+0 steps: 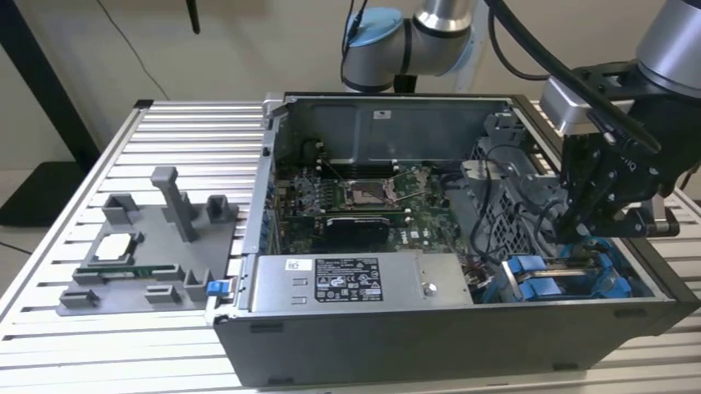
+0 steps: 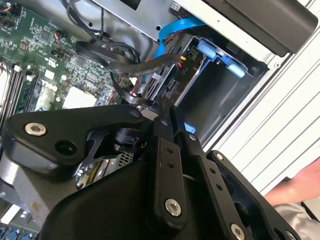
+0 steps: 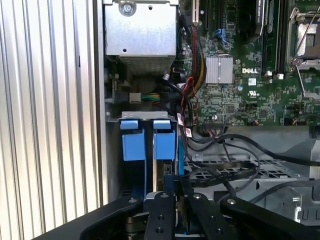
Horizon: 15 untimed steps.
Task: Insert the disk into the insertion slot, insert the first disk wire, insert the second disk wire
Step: 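Insert the second disk wire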
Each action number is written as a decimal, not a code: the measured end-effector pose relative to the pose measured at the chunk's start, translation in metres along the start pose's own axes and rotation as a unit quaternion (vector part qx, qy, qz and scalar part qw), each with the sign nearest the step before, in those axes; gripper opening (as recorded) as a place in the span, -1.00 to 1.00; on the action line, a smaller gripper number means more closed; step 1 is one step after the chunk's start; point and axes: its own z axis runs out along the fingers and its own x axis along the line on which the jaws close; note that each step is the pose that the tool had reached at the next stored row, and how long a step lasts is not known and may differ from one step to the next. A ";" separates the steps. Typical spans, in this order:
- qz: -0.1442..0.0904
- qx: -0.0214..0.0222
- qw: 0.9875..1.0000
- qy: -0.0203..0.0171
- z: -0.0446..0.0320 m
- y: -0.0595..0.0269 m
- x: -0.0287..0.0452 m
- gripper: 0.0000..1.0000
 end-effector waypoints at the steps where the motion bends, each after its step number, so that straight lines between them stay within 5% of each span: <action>1: 0.000 0.000 1.000 0.000 0.0006 0.0000 0.0001 -1.00; 15: 0.000 0.000 1.000 0.000 0.0031 -0.0021 0.0014 -1.00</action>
